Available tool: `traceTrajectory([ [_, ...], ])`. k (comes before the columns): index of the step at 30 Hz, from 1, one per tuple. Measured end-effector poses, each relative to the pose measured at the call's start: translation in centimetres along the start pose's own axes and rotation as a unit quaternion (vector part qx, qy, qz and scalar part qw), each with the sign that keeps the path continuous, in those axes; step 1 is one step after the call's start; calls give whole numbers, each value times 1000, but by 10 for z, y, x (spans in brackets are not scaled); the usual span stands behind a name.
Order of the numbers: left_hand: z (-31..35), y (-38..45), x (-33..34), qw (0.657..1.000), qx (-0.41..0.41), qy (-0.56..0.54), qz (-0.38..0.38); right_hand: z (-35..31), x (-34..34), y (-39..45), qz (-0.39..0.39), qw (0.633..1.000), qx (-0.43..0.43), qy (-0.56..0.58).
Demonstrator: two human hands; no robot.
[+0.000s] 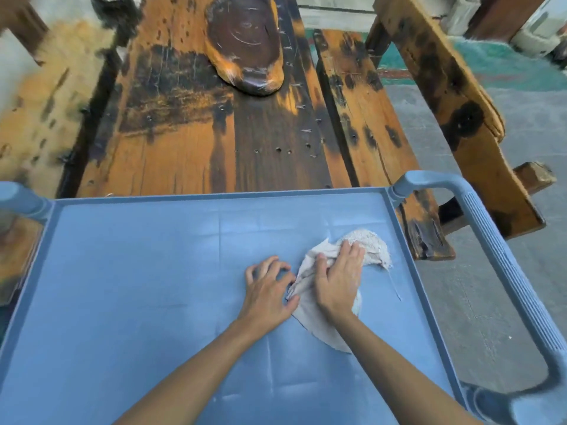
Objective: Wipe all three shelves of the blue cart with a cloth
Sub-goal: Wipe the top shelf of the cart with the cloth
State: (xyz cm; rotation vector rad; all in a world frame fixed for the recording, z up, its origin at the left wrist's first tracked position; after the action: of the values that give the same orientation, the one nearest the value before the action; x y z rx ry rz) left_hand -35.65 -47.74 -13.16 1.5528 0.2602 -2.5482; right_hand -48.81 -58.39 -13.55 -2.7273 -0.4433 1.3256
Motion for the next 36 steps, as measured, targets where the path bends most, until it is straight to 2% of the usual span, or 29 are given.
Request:
traceTrajectory([
  [5, -52, -17, -28, 993, -113, 8, 42, -69, 62, 18, -38, 993, -102, -38],
  [9, -105, -46, -54, 978, -195, 22, 75, -131, 117, 15, -115, 974, -185, -60],
  [15, -169, -99, -85, 962, -255, 17, 99, -211, 182, -17, -214, 936, -273, -61],
  [20, -203, -157, -99, 954, -278, 34, 110, -277, 241, -71, -334, 861, -378, -59],
  [26, -219, -212, -101, 947, -301, 30, 110, -312, 275, -135, -455, 794, -401, -25],
  [30, -213, -231, -99, 956, -270, 32, 111, -302, 271, -159, -503, 778, -375, 25],
  [36, -182, -253, -84, 977, -183, 18, 111, -265, 251, -205, -585, 755, -290, 61],
])
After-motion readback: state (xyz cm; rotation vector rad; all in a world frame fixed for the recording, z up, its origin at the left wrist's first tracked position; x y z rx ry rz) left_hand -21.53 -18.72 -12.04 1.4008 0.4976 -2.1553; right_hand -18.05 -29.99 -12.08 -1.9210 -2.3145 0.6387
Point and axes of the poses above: each hand's wrist, its own y-axis towards the middle knuckle, its own x-axis out of the palm, z = x × y, the point moved 2 cm from there along y, towards the middle knuckle, and after that the axes turned 7 degrees about -z, right-handed, at the moved point
